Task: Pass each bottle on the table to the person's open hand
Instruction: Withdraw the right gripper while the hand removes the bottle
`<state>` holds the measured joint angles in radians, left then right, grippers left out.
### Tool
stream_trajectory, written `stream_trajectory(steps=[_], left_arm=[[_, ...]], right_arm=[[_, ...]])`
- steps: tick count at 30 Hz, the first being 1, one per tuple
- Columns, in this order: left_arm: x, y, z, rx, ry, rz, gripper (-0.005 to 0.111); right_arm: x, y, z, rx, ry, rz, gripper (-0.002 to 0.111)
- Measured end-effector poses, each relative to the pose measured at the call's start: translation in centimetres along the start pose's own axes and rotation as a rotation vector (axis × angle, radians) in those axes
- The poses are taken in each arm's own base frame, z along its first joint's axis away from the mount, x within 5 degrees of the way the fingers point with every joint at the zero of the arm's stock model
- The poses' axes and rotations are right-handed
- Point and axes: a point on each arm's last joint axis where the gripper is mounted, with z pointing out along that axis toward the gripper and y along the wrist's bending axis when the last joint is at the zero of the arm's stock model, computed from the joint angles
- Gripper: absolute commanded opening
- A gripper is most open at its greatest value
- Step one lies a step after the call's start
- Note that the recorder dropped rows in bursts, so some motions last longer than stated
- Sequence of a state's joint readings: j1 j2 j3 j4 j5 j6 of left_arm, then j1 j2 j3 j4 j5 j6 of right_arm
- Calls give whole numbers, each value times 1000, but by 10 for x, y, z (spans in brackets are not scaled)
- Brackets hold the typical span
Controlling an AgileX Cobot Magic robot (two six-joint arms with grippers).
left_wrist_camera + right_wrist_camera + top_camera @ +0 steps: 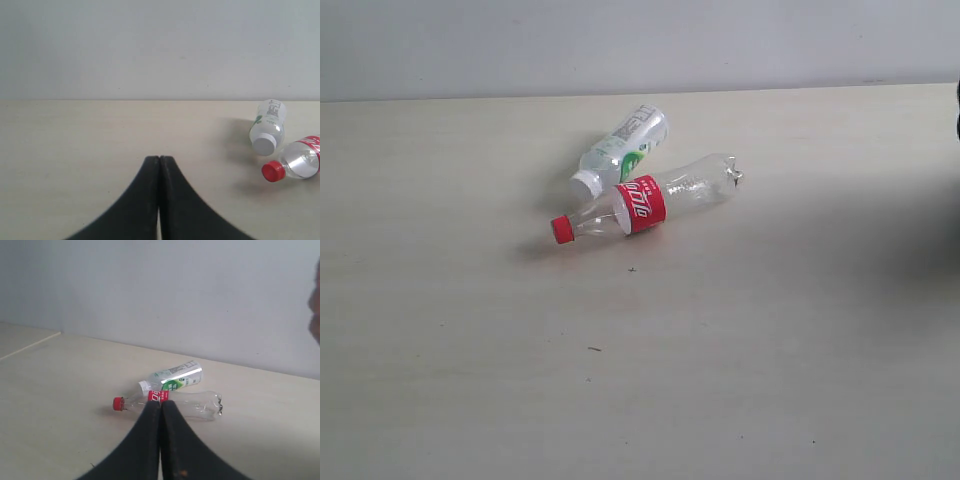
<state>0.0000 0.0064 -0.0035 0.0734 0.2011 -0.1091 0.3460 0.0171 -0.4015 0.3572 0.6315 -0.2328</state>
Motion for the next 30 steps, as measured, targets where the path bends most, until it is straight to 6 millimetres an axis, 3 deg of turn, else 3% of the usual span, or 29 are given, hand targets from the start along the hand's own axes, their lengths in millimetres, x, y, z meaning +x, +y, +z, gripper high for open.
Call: stream_trajectory(steps=[30], left_arm=[[0,0,0,0,0,0,0]], right_arm=[[-2,0,0,3,-19,2,0]])
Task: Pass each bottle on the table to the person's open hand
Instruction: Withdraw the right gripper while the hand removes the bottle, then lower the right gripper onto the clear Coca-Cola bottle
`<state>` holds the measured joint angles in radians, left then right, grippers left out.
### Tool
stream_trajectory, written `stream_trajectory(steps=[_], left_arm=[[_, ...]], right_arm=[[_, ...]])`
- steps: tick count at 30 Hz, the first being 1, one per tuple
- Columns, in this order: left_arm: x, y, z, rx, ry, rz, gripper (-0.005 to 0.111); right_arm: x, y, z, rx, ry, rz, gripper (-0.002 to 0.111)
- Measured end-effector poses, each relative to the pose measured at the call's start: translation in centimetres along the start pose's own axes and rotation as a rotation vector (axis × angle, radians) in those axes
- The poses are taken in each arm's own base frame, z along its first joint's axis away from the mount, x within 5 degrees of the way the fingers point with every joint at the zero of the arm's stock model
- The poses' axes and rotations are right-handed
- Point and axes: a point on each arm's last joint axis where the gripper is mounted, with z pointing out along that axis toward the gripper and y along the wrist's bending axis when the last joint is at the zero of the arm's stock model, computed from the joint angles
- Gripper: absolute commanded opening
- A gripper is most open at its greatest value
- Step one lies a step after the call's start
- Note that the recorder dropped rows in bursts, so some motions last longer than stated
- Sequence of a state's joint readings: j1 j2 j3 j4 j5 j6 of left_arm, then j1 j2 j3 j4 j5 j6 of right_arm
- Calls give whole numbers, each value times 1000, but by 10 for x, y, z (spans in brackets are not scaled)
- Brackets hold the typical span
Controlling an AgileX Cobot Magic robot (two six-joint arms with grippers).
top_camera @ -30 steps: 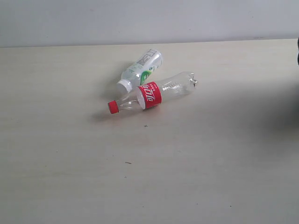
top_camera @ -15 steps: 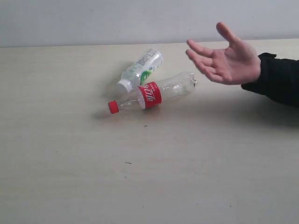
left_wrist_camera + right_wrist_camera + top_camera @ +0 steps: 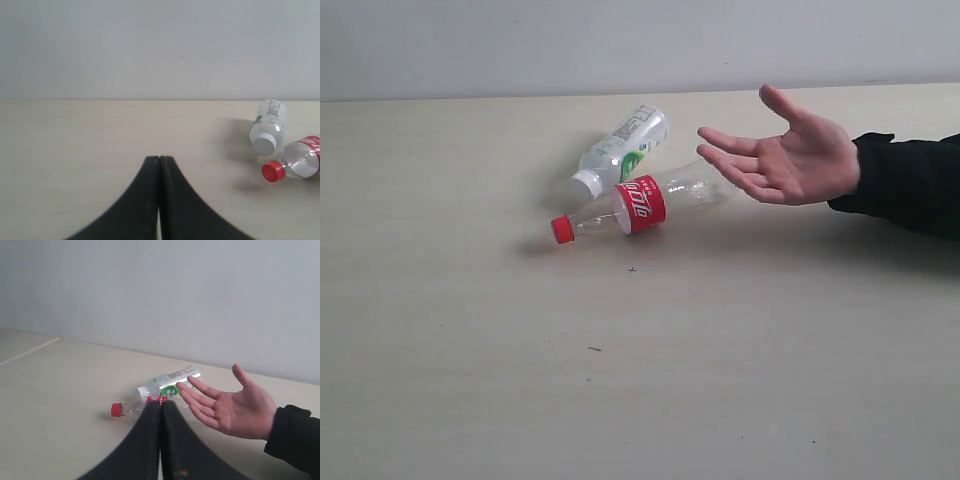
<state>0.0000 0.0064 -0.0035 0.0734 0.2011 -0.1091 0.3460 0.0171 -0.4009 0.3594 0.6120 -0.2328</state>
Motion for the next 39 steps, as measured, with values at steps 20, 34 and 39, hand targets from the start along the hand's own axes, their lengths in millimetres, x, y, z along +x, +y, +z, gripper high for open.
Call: stream_trajectory(steps=[20,34,39], left_arm=[[0,0,0,0,0,0,0],[0,0,0,0,0,0,0],[0,0,0,0,0,0,0]], right_arm=[[1,3,0,-37,32,10,0],[-80,-8,129,-189,573,-104,0],[-98,-18,203,-253,706,-143,1]])
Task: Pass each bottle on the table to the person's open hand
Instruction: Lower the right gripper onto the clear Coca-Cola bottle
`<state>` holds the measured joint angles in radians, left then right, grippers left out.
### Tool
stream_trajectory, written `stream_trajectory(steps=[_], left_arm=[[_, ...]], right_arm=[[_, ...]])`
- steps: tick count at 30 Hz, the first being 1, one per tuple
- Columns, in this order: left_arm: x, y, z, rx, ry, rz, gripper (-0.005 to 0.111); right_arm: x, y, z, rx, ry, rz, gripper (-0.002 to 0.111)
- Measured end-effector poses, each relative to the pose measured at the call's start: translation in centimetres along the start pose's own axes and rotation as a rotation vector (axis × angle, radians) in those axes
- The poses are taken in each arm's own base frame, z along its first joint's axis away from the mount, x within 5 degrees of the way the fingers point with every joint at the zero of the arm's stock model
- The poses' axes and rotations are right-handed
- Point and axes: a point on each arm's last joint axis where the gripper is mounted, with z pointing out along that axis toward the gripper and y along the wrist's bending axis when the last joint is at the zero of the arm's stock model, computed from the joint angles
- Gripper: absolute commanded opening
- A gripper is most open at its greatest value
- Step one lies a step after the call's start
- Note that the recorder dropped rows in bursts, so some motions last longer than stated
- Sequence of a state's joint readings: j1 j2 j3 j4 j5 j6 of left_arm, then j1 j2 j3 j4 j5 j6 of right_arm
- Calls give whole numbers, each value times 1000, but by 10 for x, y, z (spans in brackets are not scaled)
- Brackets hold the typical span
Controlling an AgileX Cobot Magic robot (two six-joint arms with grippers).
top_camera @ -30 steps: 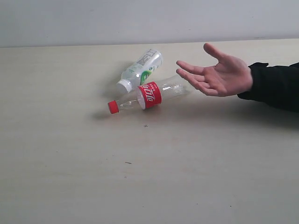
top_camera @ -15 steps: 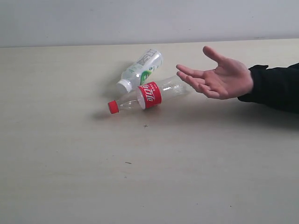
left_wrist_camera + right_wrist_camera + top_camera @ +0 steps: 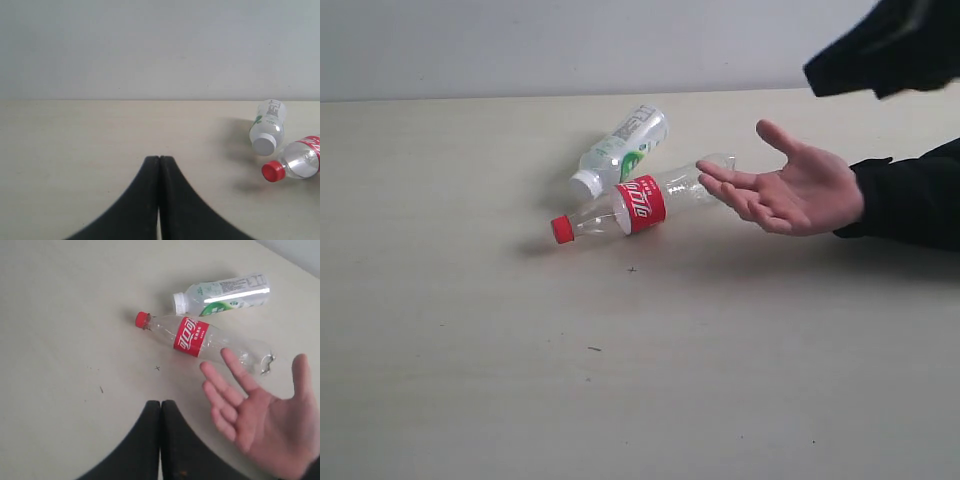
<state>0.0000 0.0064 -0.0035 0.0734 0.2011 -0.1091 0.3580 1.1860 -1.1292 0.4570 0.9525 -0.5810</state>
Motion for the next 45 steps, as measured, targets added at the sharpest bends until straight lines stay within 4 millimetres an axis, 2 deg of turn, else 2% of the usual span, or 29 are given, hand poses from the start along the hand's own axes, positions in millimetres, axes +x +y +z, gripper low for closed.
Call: stream_trajectory(steps=[4,7,11,14,16,19,24,28,35,40,45], left_arm=[[0,0,0,0,0,0,0],[0,0,0,0,0,0,0],[0,0,0,0,0,0,0],[0,0,0,0,0,0,0],[0,0,0,0,0,0,0],[0,0,0,0,0,0,0],[0,0,0,0,0,0,0],[0,0,0,0,0,0,0],[0,0,0,0,0,0,0],[0,0,0,0,0,0,0],[0,0,0,0,0,0,0]], right_arm=[[-38,-15,39,15,100,-122,10],[-54,-24,71,65,201,-241,21],[-61,-31,116,117,325,-387,44],[-56,-31,143,99,407,-523,60],[-52,-31,158,86,450,-618,66],[-52,-27,175,98,447,-731,67],[-61,-16,190,128,364,-857,69],[-60,-13,205,156,374,-938,69],[-43,-25,237,195,491,-1000,69],[-37,-24,248,166,492,-964,67],[-42,-23,251,174,429,-955,66]])
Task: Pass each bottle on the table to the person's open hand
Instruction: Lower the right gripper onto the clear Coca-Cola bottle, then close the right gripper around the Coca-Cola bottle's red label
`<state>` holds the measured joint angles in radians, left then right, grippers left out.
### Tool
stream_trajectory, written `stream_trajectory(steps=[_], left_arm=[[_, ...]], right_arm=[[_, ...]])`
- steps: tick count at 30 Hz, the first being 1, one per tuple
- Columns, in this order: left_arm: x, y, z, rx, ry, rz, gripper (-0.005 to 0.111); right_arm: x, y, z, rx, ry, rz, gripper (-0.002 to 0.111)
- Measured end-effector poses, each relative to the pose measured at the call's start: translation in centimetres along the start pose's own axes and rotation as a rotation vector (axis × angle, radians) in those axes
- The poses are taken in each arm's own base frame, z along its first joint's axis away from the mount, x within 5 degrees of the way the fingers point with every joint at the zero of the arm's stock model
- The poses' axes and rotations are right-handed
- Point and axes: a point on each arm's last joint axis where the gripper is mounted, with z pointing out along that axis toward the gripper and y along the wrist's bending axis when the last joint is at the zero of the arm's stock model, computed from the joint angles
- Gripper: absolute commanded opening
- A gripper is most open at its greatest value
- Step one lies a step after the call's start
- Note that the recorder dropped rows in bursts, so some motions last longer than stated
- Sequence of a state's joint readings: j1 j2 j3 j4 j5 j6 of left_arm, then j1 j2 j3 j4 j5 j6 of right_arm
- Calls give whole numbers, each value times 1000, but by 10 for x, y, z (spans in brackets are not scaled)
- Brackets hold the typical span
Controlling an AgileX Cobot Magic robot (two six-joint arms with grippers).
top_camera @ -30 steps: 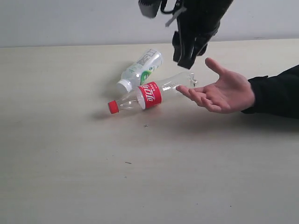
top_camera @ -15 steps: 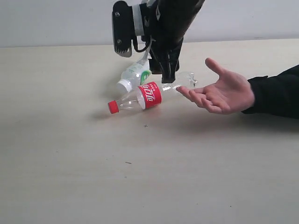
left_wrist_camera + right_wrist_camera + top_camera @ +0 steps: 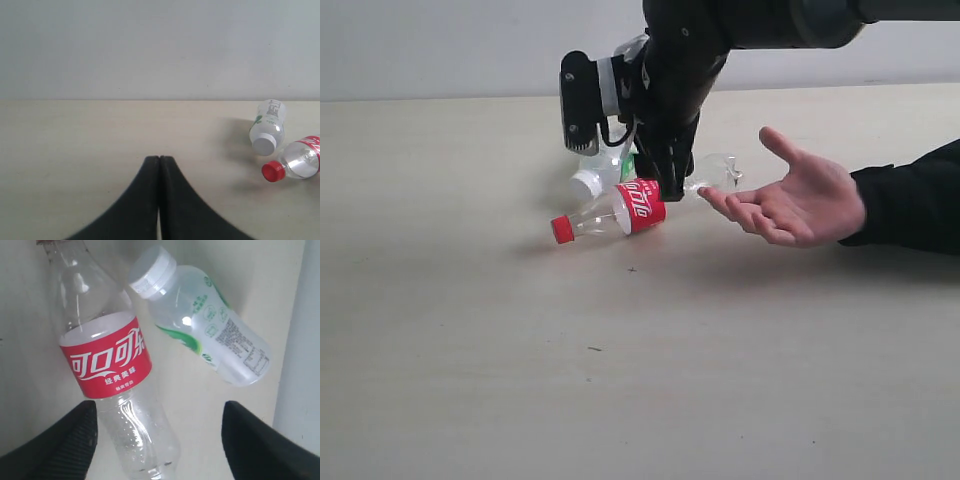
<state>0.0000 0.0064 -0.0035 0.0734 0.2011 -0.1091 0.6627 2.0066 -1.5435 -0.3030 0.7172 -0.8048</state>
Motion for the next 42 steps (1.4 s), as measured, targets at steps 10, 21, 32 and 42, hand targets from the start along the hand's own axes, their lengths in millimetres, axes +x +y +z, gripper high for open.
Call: stream_trajectory(steps=[10,21,32,42], left_arm=[[0,0,0,0,0,0,0],[0,0,0,0,0,0,0],[0,0,0,0,0,0,0],[0,0,0,0,0,0,0]], right_arm=[[0,-1,-4,3,-3,36,66],[-1,8,20,-42,18,-144,75],[-3,25,67,-86,16,-180,75],[-6,29,82,-71,-9,-185,73]])
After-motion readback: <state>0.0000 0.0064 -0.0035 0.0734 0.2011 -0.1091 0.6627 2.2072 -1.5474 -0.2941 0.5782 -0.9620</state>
